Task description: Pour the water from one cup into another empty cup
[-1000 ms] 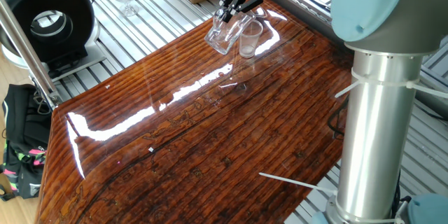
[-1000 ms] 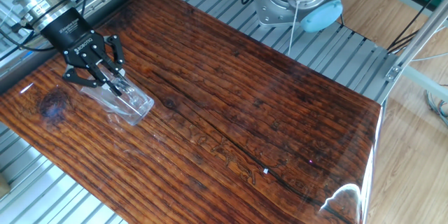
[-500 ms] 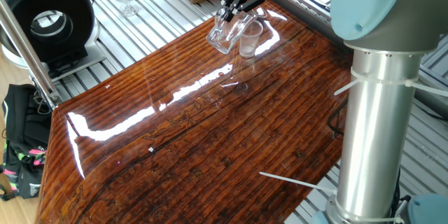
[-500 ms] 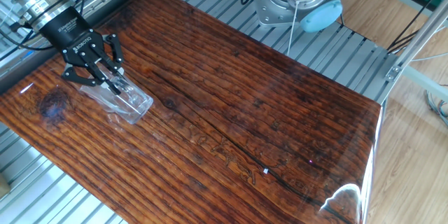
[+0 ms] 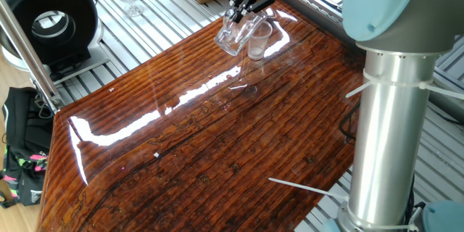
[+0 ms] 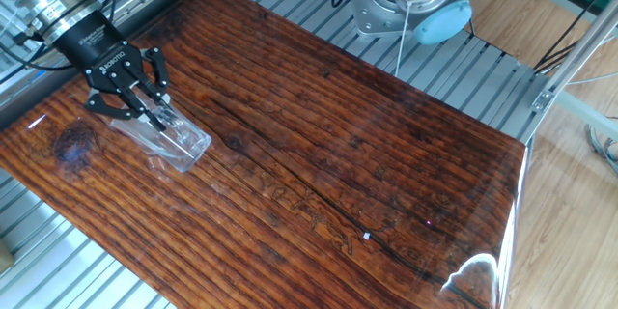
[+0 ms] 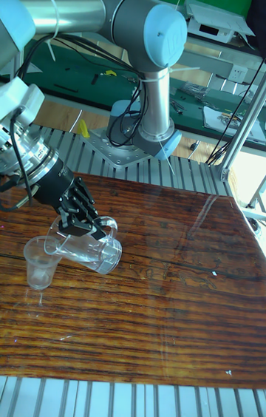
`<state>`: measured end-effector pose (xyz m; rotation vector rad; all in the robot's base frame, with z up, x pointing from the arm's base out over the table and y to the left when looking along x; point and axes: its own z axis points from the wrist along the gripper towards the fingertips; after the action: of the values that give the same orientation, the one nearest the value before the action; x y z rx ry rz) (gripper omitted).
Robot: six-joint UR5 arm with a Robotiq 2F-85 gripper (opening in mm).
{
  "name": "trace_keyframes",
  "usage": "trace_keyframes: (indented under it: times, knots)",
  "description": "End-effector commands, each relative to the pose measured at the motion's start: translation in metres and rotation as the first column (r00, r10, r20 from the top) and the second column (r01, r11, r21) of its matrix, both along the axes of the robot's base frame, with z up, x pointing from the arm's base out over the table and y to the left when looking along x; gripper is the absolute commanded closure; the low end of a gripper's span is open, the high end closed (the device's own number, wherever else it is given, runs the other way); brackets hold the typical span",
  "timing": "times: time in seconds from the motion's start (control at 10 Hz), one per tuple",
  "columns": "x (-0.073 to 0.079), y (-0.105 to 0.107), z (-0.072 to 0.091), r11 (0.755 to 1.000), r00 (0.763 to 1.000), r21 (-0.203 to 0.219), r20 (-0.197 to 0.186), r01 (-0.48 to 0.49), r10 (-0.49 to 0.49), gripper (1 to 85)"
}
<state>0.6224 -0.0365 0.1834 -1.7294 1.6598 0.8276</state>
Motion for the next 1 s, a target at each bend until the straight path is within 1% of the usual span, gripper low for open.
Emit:
trace_keyframes:
  times: [0.0, 0.5, 0.9]
  knots:
    - [0.0036, 0.0027, 0.0061, 0.999, 1.0, 0.031, 0.0, 0.011, -0.011, 84.0]
    - [0.0023, 0.0, 0.0064, 0.999, 1.0, 0.047, -0.004, 0.01, -0.01, 84.0]
    - [0.0012, -0.0014, 0.0122, 0.998, 1.0, 0.069, -0.01, 0.011, -0.01, 84.0]
